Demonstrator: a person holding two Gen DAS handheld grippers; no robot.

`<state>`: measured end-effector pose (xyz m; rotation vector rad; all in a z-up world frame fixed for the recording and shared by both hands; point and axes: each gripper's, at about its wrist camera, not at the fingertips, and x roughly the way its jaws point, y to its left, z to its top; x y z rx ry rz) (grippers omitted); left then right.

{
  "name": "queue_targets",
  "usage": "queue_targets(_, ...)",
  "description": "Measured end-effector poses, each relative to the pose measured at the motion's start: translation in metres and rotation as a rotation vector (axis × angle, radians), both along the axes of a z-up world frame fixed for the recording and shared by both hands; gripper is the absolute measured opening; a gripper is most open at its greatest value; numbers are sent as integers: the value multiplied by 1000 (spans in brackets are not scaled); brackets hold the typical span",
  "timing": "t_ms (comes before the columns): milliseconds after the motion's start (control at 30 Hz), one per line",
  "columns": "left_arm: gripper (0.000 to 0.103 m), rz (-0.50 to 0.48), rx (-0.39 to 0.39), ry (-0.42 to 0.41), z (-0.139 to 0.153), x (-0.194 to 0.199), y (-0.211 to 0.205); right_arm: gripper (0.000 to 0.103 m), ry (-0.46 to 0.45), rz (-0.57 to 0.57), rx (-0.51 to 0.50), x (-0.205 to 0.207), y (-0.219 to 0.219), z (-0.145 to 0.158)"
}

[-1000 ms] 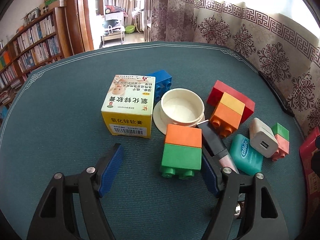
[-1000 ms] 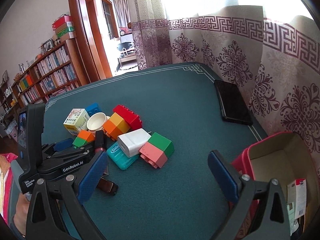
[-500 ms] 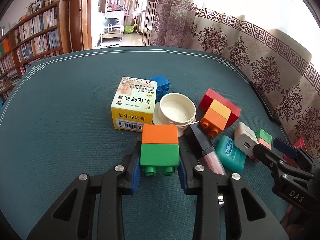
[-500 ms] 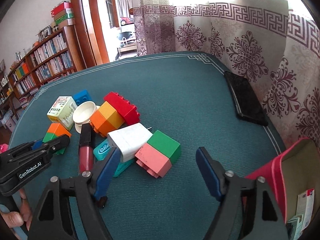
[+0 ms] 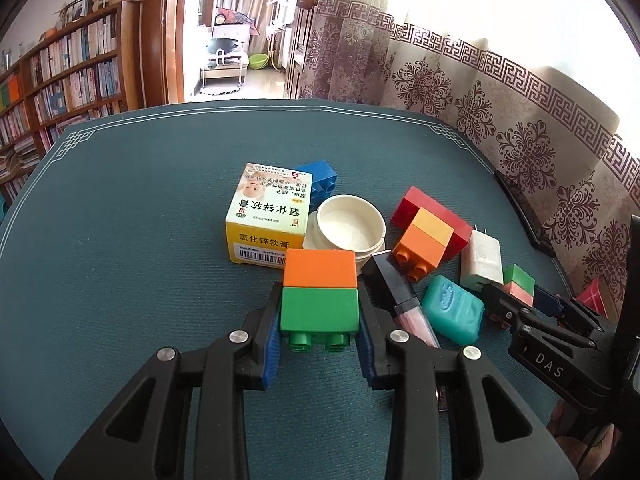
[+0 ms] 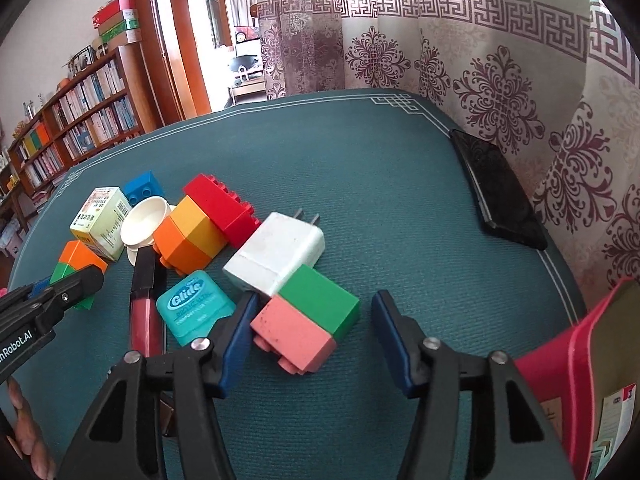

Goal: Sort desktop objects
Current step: 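Grasp the green-orange brick with the left gripper while the right gripper grasps the pink-green brick, then carry both toy bricks into the red tin and open both grippers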

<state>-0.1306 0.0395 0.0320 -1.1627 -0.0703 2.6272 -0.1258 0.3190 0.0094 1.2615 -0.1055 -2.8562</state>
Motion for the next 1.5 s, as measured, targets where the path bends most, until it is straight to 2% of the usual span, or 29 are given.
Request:
queue_targets(200,34,-14,2,3,1,1,5,53,10,-3,23,9,-1,0)
queue_targets(333,34,-19,7,15,5,4,6,53,18,-7,2,19,1,4)
queue_targets(867,34,-58,25,58,23,19,13,53,112,-7,-26,76,4,50)
queue_targets(1200,34,-89,59,76,35,29,15,53,157,-63,-17,111,23,70)
queue_targets(1500,34,-151,55,108,47,45,33,53,148,-160,1,147,58,70)
